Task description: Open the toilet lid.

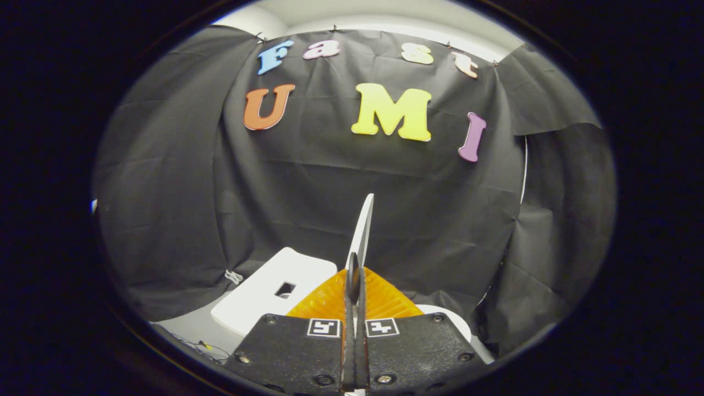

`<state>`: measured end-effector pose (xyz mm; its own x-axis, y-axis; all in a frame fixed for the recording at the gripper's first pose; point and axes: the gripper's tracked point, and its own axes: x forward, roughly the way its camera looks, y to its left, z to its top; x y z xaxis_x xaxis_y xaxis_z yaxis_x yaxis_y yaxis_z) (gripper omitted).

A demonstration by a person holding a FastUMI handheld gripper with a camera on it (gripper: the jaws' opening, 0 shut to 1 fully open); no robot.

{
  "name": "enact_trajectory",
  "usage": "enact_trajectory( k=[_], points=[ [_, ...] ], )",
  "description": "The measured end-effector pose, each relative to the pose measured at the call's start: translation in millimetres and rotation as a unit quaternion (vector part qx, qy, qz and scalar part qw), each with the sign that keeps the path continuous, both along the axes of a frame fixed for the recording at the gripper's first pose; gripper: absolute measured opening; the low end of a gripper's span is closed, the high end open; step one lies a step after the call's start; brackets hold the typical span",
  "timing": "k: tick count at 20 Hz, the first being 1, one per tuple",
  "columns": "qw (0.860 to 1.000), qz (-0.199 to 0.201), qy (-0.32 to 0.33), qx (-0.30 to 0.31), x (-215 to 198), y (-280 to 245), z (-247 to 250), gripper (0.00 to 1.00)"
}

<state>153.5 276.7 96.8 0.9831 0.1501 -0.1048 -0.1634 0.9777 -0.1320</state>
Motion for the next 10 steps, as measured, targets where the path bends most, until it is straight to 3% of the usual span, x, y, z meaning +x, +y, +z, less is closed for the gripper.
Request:
enact_trajectory(
  k=[10],
  points=[
    [0.998,0.024,-0.014,-0.052,-3,60,-11,0.04]
  ],
)
